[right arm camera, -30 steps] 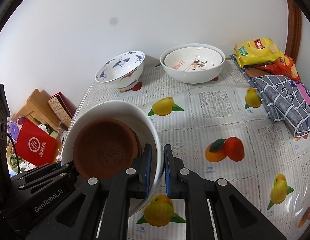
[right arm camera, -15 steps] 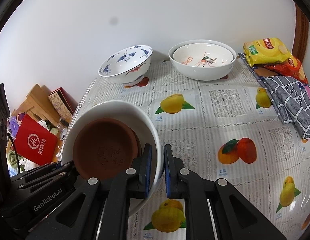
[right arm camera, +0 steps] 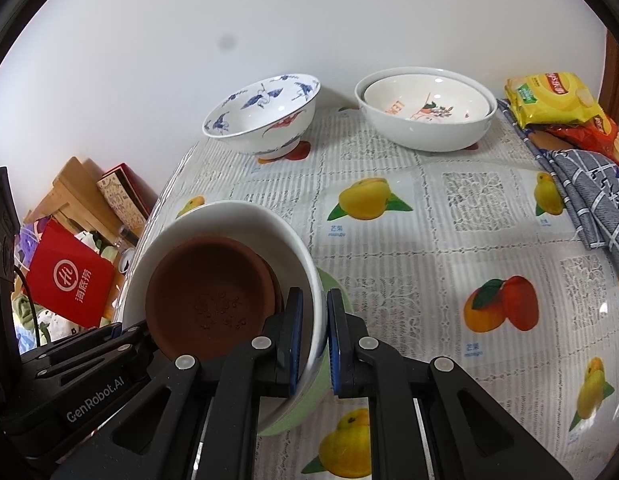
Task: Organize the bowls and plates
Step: 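Lower the white bowl onto the green plate and open both grippers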
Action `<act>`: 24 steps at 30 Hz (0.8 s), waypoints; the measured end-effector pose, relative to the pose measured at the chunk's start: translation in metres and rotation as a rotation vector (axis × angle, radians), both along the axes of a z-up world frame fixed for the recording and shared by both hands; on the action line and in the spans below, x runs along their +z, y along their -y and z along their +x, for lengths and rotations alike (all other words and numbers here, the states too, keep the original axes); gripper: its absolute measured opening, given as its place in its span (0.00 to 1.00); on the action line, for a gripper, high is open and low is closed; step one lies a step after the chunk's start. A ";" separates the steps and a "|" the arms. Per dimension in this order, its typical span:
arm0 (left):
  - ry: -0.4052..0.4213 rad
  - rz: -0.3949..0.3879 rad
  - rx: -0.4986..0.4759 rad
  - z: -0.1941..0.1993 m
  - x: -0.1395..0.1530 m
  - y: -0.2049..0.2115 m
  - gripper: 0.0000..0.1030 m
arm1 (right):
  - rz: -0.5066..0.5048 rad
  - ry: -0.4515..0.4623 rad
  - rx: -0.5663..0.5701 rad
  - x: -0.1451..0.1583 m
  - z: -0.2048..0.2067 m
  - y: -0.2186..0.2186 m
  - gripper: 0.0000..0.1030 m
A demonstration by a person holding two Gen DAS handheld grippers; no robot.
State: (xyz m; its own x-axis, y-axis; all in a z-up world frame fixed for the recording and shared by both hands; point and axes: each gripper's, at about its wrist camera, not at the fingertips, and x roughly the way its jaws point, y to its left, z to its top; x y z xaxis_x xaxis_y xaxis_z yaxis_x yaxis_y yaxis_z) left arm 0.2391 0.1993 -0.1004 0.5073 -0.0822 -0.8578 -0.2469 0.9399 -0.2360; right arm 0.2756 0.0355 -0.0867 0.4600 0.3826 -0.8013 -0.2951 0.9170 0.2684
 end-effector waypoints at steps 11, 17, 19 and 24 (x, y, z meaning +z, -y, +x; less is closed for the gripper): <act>-0.053 -0.017 0.015 0.008 -0.030 -0.013 0.12 | -0.027 -0.066 0.028 -0.030 0.009 -0.016 0.11; -0.055 -0.018 0.004 0.012 -0.039 -0.013 0.13 | -0.019 -0.089 0.018 -0.042 0.014 -0.016 0.12; -0.053 -0.023 0.000 0.013 -0.040 -0.014 0.13 | -0.023 -0.087 0.025 -0.042 0.015 -0.017 0.12; -0.050 -0.025 -0.007 0.013 -0.040 -0.015 0.13 | -0.032 -0.083 0.032 -0.042 0.015 -0.019 0.12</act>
